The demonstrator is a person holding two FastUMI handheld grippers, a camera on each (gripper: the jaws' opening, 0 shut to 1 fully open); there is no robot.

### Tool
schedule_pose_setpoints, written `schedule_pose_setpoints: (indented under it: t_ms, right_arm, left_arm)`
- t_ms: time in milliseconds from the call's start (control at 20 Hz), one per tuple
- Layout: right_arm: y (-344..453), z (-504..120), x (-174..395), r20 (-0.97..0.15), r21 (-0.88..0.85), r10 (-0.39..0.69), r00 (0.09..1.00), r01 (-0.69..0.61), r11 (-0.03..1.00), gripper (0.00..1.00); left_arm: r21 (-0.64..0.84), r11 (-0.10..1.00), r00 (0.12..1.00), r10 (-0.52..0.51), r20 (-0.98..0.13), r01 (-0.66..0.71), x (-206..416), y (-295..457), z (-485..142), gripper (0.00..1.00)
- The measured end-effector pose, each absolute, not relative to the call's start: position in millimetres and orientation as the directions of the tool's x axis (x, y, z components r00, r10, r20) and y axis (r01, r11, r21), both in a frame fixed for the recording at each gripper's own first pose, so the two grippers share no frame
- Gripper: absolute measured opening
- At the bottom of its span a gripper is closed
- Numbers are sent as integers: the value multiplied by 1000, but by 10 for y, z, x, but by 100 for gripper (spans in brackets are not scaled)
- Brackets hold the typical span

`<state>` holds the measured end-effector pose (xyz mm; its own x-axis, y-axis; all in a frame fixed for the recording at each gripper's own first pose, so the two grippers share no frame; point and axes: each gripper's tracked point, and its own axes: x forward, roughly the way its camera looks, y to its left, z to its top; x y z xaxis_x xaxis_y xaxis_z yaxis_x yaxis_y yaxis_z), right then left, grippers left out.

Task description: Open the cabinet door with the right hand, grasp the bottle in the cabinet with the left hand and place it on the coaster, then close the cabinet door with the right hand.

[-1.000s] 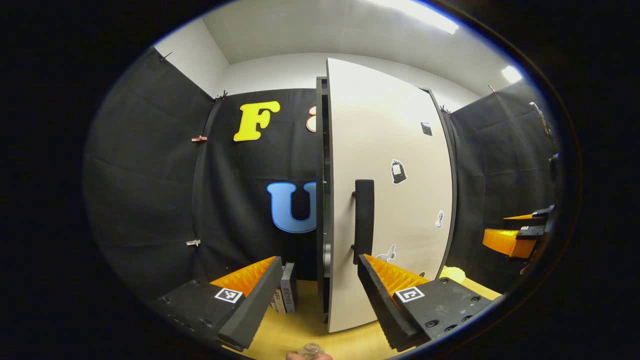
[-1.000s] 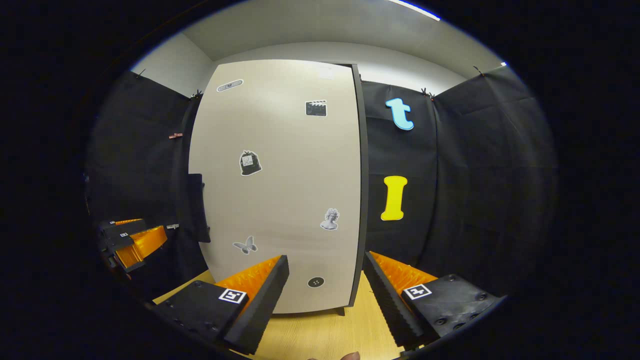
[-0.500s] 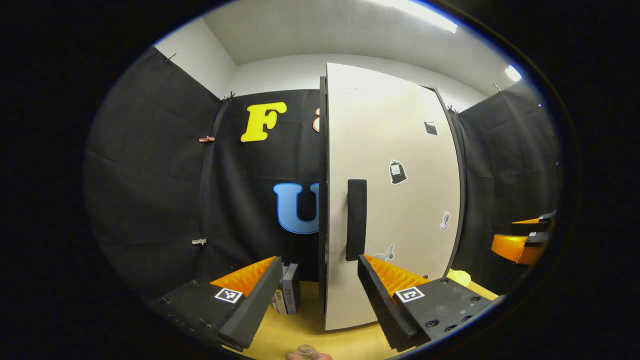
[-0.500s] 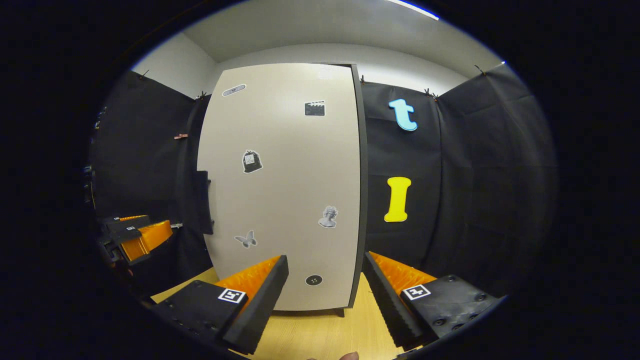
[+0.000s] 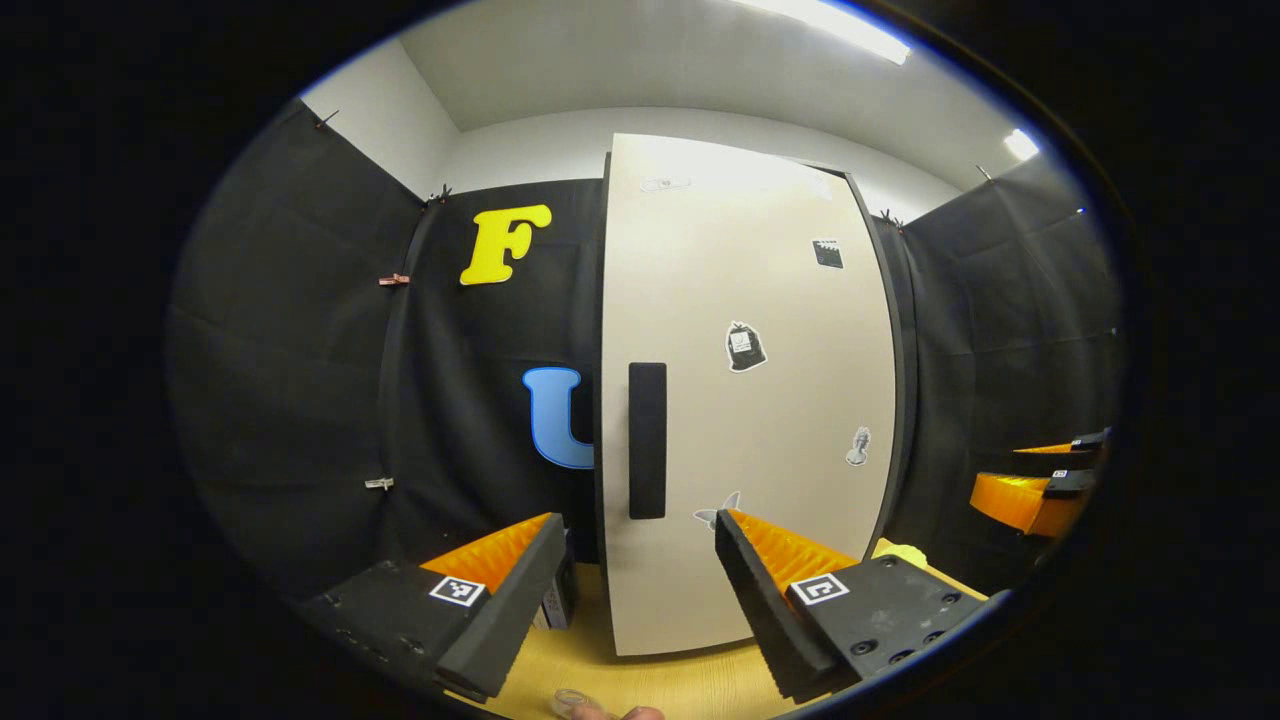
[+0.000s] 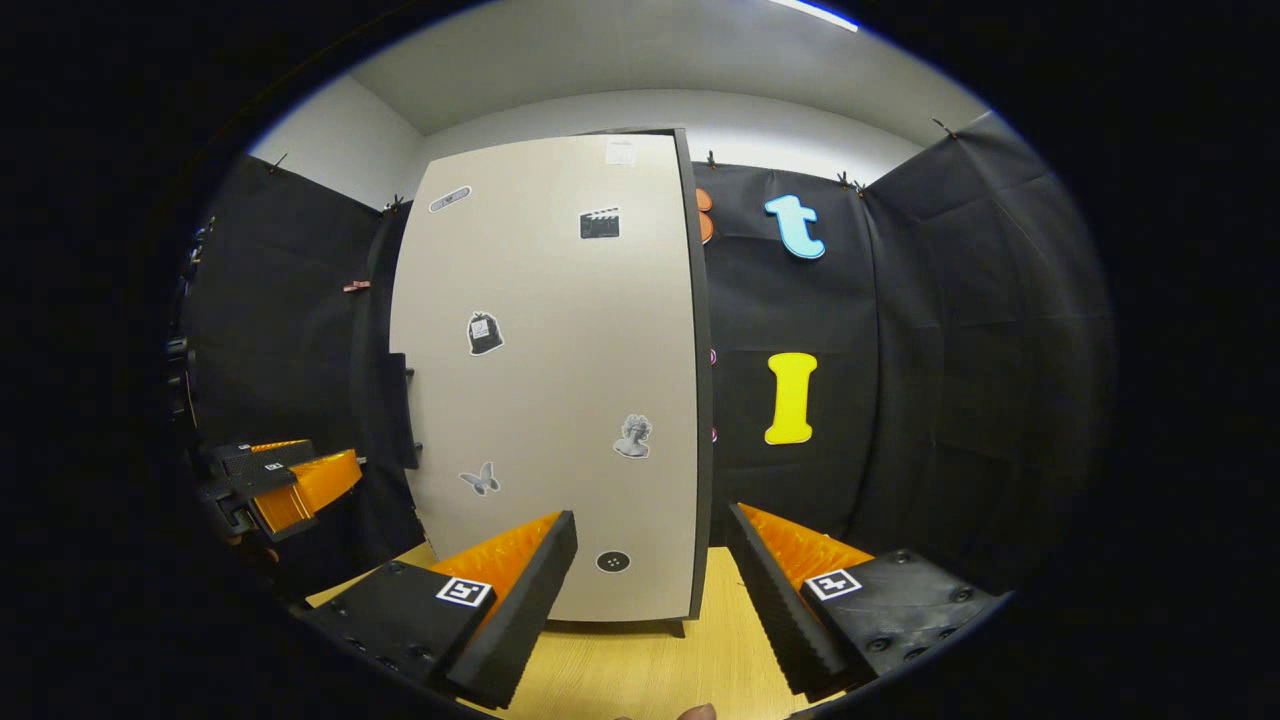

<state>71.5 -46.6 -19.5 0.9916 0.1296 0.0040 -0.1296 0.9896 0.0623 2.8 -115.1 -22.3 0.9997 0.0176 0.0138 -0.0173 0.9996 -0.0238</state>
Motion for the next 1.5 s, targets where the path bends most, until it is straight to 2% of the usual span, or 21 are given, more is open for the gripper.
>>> schedule_pose_setpoints:
  t_ms: [1500]
  right_arm:
    - [-625, -287, 802, -3, 83, 129, 992, -129, 988, 98]
  left_arm:
    - [11, 1000, 1000, -3, 7, 3, 140, -1499, -215, 95]
